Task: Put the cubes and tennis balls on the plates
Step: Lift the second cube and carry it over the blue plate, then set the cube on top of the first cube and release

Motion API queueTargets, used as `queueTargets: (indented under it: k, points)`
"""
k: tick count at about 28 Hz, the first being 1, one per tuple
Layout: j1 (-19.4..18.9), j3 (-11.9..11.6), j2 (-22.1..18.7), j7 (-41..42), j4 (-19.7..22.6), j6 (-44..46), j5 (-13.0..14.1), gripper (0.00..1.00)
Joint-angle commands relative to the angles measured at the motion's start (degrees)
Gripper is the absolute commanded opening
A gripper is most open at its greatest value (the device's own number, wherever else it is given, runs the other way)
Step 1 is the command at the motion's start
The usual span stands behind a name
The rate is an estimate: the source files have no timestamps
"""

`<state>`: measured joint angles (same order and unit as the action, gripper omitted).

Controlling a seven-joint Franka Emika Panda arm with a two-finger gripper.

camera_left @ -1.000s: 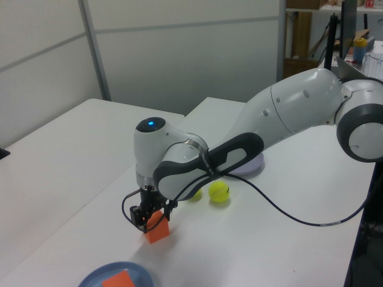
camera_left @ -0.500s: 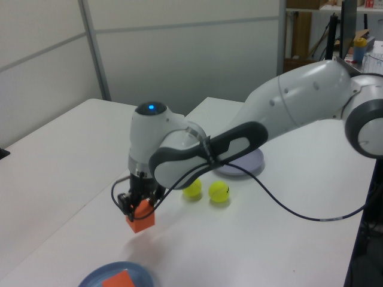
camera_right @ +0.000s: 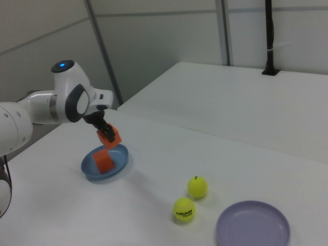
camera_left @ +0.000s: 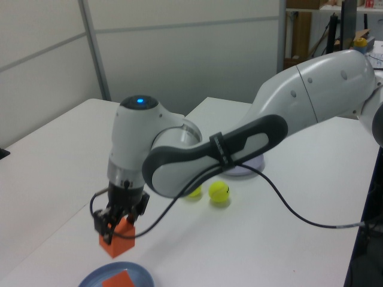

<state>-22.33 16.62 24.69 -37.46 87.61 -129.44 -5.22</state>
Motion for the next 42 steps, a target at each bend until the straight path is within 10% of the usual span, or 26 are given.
queueTargets:
  k: [1,26,29,42]
  points:
    - [-2.1,-0.19,-0.78,-0.51,1.16,0.59,0.3,0.0]
    - [-4.13,-0.19,2.91,-2.97,1.6,0.24,-3.22,0.0]
    - [-4.13,-0.1,3.0,-2.79,1.6,0.33,-3.48,1.0]
    - [-4.57,-0.1,-1.65,-4.63,1.25,0.85,-2.95,1.0]
